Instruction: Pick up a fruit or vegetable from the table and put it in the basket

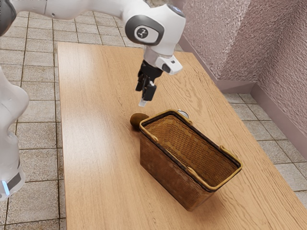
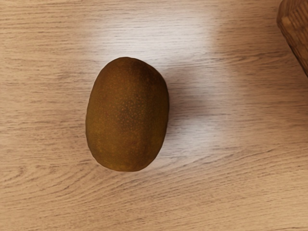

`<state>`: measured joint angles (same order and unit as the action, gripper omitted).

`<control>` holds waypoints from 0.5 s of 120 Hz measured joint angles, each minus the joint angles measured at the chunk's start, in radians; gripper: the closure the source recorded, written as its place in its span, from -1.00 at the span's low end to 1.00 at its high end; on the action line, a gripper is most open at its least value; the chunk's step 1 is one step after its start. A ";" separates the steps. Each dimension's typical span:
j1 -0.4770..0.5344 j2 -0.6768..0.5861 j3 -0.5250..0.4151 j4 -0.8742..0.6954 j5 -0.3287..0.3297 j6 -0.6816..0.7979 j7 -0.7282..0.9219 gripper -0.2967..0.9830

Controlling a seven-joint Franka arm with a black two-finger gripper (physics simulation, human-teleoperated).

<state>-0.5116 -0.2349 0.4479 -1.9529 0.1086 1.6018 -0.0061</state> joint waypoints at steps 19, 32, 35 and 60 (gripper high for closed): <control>0.054 -0.001 0.004 -0.046 0.010 0.036 -0.010 -0.54; 0.065 -0.002 0.006 -0.073 0.020 0.054 -0.015 -0.54; 0.066 -0.002 0.007 -0.085 0.021 0.060 -0.016 -0.54; 0.074 -0.004 0.009 -0.145 0.025 0.112 -0.024 -0.54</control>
<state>-0.4376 -0.2387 0.4569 -2.0982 0.1339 1.7138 -0.0297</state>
